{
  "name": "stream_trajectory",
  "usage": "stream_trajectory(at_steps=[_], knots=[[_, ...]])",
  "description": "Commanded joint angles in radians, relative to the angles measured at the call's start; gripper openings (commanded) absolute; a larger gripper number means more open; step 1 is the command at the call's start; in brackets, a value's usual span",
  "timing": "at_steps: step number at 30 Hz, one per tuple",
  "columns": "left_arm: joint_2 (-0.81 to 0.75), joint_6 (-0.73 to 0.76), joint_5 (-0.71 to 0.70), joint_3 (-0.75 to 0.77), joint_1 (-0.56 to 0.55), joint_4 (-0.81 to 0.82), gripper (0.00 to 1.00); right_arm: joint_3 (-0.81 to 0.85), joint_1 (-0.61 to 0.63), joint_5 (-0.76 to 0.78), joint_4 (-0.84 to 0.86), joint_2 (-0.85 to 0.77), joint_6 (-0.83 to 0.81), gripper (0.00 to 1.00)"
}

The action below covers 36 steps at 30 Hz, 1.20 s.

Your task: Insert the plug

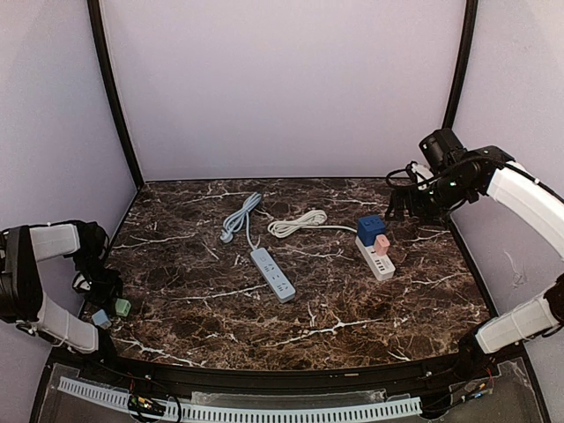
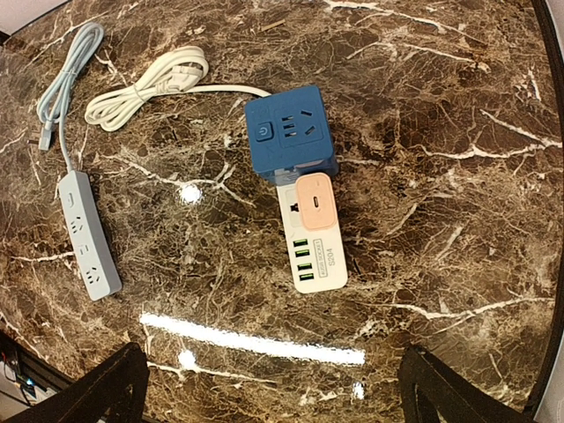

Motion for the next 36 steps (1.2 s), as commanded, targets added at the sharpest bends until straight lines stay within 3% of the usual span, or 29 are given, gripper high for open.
stream_trajectory(at_steps=[1,6,13,27,36], knots=[[-0.054,0.033,0.006,0.035,0.006,-0.048,0.2,0.0,0.004,0.001,0.0,-0.009,-0.009,0.99],[-0.13,0.033,0.019,0.051,0.002,-0.094,0.16,0.015,0.004,-0.022,0.012,-0.008,-0.004,0.99],[-0.243,0.022,0.079,0.08,-0.027,-0.139,0.01,0.028,0.004,-0.089,0.038,-0.013,0.015,0.98],[-0.307,-0.039,0.236,0.174,-0.192,-0.008,0.01,-0.067,0.006,-0.262,0.275,-0.103,0.203,0.96],[-0.27,-0.16,0.323,0.187,-0.363,0.164,0.01,-0.165,0.023,-0.184,0.468,-0.179,0.327,0.95]])
